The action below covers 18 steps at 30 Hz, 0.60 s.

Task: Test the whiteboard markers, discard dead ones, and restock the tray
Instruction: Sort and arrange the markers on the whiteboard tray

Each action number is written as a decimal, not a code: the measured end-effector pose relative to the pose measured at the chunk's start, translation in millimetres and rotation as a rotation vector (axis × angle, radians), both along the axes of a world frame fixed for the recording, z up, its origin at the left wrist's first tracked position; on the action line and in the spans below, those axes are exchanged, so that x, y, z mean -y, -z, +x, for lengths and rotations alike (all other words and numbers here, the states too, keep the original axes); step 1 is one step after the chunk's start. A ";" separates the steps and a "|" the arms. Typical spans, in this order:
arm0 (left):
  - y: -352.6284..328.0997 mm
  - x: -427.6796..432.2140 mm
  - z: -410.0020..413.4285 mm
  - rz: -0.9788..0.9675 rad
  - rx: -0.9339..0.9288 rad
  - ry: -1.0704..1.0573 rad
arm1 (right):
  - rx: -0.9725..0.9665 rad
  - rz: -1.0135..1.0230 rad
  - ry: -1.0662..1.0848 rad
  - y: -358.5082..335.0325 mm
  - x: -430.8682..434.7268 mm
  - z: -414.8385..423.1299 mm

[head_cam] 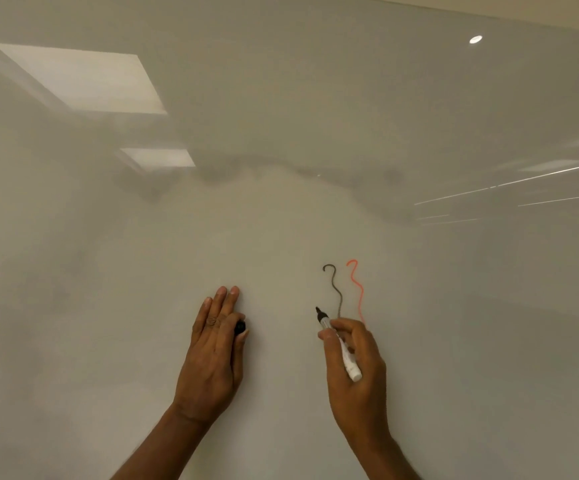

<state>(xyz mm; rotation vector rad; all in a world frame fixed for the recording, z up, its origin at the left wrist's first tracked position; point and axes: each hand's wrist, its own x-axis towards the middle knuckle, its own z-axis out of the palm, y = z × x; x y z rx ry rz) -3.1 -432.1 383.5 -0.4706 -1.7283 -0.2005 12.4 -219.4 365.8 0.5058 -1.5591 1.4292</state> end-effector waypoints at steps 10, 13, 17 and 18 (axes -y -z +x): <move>-3.7 -28.4 41.6 0.363 0.230 0.187 | 0.228 -0.081 -0.160 45.0 -36.2 41.0; -10.0 -61.8 75.2 0.691 0.311 0.398 | 0.185 -0.097 -0.288 28.7 -36.0 70.1; -23.4 -88.3 101.2 1.187 0.610 0.893 | 0.102 -0.009 -0.485 15.2 -37.5 99.6; -25.4 -92.2 106.0 1.284 0.676 1.006 | 0.090 0.018 -0.505 12.8 -38.3 104.4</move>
